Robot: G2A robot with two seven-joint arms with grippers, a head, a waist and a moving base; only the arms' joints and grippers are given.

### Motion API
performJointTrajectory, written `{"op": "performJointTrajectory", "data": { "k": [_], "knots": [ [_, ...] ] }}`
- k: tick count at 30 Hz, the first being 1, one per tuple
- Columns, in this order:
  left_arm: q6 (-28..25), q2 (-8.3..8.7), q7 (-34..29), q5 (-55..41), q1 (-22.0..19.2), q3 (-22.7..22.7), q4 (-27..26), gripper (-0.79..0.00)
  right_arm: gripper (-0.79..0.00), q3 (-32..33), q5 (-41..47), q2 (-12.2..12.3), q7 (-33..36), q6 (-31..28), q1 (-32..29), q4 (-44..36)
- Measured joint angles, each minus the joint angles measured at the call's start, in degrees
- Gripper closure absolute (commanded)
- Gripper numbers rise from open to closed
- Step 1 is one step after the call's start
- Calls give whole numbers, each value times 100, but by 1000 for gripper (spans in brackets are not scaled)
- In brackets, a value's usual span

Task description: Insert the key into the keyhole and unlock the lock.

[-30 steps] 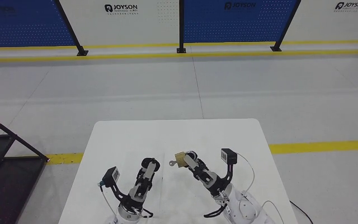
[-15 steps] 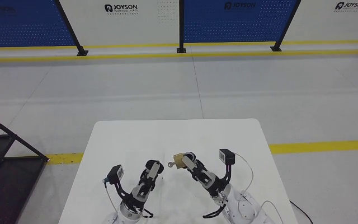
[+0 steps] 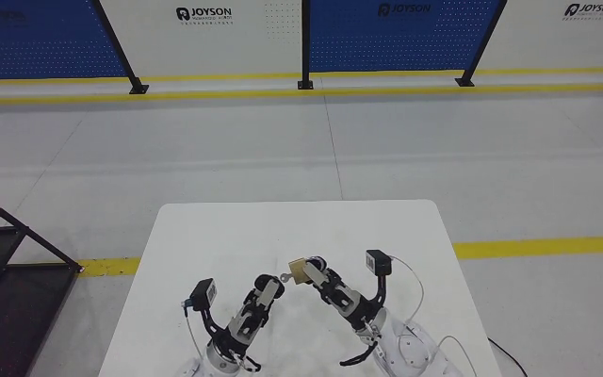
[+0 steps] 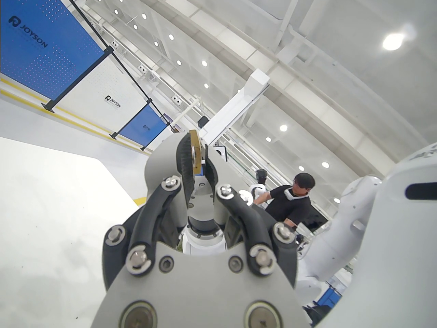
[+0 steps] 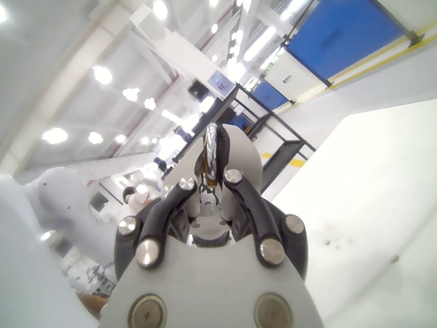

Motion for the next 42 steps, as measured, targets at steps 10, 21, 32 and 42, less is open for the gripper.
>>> {"op": "performJointTrajectory", "data": {
  "k": [10,21,32,42],
  "knots": [
    [82,-16,6,118,-21,40,8,-34,0,-26,-60,1,16,45,15,-5],
    [307,-39,171,568,-56,21,-5,0,0,-43,-116,14,74,69,-1,-44],
    [310,-70,549,879,-59,49,54,-175,0,-44,-94,25,99,85,0,-62],
    [150,-38,306,401,-39,-10,111,-357,0,5,-68,44,91,39,-21,-75]
  ]
}}
